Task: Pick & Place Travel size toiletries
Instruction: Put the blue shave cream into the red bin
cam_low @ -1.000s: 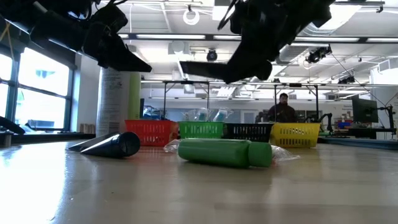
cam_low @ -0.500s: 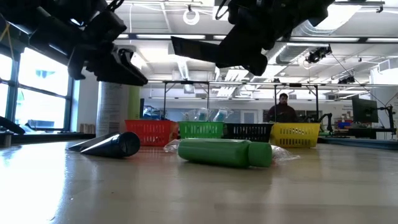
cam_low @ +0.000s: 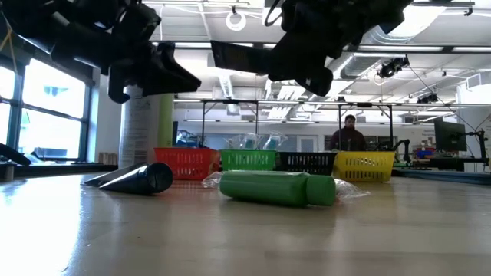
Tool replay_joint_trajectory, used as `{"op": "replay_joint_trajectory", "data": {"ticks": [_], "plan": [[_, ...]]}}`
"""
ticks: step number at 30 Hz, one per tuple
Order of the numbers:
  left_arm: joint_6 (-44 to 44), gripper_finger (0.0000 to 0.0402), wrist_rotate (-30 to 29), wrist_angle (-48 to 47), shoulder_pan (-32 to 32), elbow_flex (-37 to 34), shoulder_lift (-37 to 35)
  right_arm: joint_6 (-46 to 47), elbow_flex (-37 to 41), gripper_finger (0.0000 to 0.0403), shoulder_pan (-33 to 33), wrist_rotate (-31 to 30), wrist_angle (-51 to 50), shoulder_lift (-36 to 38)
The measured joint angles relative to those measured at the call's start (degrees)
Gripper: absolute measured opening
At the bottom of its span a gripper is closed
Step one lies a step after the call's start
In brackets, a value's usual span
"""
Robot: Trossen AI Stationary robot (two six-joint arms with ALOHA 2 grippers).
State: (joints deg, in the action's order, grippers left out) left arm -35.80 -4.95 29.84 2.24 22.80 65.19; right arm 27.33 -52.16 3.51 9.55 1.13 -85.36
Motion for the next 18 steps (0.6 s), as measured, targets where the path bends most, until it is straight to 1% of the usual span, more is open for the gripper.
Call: {"op": "replay_joint_trajectory", "data": {"ticks": [4, 12, 15, 18], "plan": [[-0.2, 0.0088, 0.0, 2.5, 0.0, 0.0, 0.0, 0.0, 0.0, 0.0131, 0.0, 0.0, -0.1, 0.0], [-0.4, 0.0090, 1.4, 4.4, 0.0, 0.0, 0.0, -0.1, 0.0, 0.0133, 0.0, 0.0, -0.1, 0.0], [-3.4, 0.0105, 3.3, 4.8, 0.0, 0.0, 0.0, -0.1, 0.0, 0.0131, 0.0, -0.1, -0.1, 0.0], [-8.0, 0.0131, 6.7, 5.1, 0.0, 0.0, 0.0, -0.1, 0.0, 0.0131, 0.0, -0.2, -0.1, 0.0]]}}
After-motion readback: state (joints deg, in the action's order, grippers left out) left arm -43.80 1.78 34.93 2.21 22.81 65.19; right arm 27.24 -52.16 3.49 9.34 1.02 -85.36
